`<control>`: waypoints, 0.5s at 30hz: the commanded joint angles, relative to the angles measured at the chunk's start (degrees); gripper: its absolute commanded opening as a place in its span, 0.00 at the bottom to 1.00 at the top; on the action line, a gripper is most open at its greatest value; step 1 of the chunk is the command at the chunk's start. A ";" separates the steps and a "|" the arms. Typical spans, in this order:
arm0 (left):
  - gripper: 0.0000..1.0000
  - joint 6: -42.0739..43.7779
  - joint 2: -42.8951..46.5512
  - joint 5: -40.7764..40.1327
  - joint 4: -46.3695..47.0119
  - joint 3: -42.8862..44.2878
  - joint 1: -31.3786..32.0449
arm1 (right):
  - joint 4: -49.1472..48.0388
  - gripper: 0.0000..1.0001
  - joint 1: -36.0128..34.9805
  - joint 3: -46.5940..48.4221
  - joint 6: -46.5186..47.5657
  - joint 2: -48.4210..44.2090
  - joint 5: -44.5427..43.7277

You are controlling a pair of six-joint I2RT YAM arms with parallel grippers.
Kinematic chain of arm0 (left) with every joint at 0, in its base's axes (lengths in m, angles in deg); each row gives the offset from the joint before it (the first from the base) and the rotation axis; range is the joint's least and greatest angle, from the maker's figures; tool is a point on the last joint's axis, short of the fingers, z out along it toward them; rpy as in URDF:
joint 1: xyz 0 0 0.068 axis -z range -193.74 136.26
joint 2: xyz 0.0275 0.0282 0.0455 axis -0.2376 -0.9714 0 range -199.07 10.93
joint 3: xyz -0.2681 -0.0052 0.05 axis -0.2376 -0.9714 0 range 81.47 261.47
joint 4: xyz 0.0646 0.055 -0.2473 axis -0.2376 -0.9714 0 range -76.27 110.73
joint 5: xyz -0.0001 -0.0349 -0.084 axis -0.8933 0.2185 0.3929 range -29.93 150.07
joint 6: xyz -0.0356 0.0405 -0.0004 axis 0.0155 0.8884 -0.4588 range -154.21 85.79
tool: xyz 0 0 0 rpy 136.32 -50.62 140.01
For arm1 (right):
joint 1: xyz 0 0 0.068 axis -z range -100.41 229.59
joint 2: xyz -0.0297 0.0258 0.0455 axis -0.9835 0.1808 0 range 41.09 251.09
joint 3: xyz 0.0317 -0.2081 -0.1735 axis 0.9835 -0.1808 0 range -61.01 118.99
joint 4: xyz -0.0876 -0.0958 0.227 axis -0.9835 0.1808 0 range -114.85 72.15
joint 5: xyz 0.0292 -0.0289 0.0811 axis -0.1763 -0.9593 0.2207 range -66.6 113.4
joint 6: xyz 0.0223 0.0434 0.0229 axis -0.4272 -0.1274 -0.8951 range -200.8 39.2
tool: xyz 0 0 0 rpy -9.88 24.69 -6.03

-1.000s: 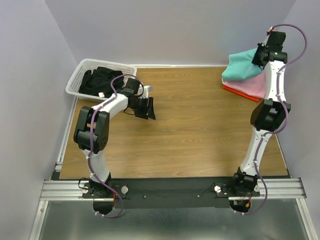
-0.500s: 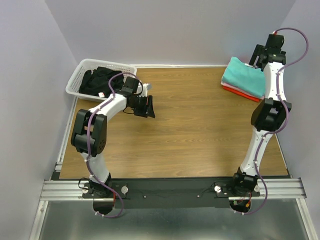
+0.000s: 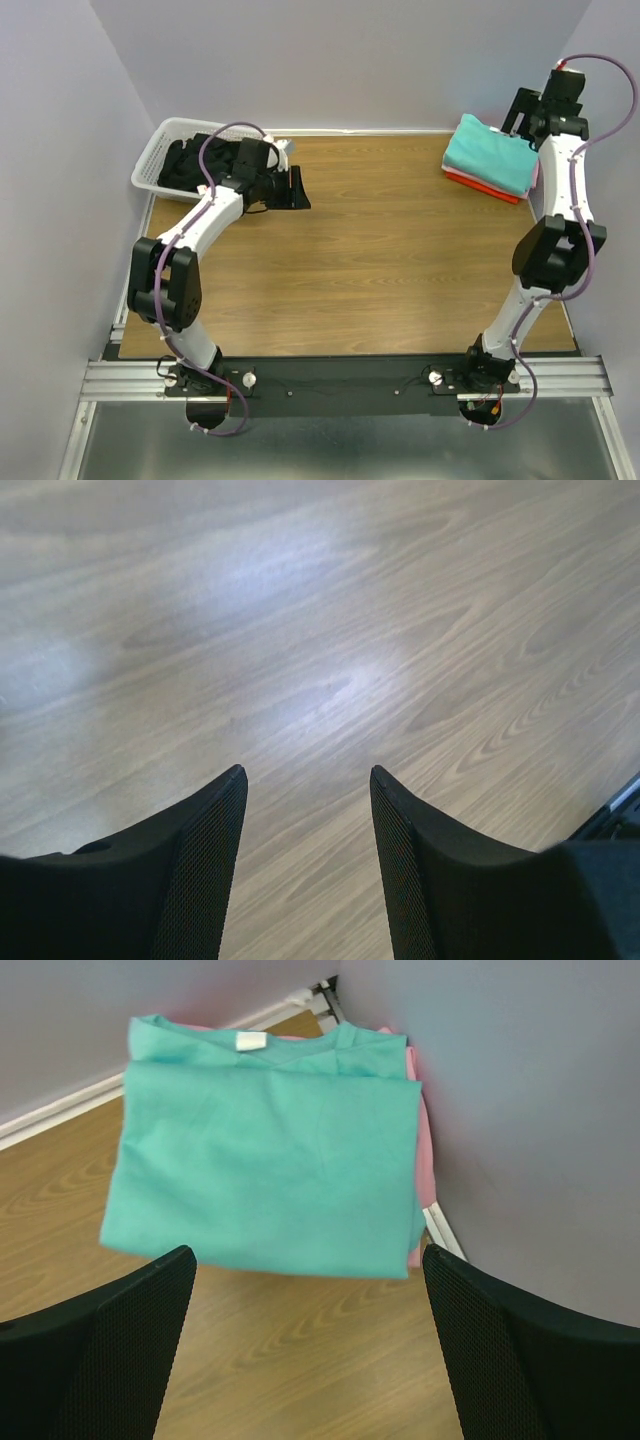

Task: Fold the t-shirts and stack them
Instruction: Reset both grippers

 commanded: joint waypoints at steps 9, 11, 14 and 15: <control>0.62 -5.62 12.74 -10.09 12.02 -2.35 0.28 | -7.68 1.00 -3.84 -29.59 -6.34 -24.71 17.29; 0.62 -5.97 15.10 -12.20 13.78 -3.67 0.54 | -7.77 1.00 -7.88 -35.31 -6.43 -26.92 17.03; 0.62 -6.41 17.83 -15.44 15.10 -5.25 0.81 | -7.77 1.00 -13.58 -41.71 -6.51 -30.26 15.72; 0.62 -6.76 18.54 -16.41 15.28 -5.78 1.07 | -7.77 1.00 -14.04 -42.96 -6.95 -30.96 15.63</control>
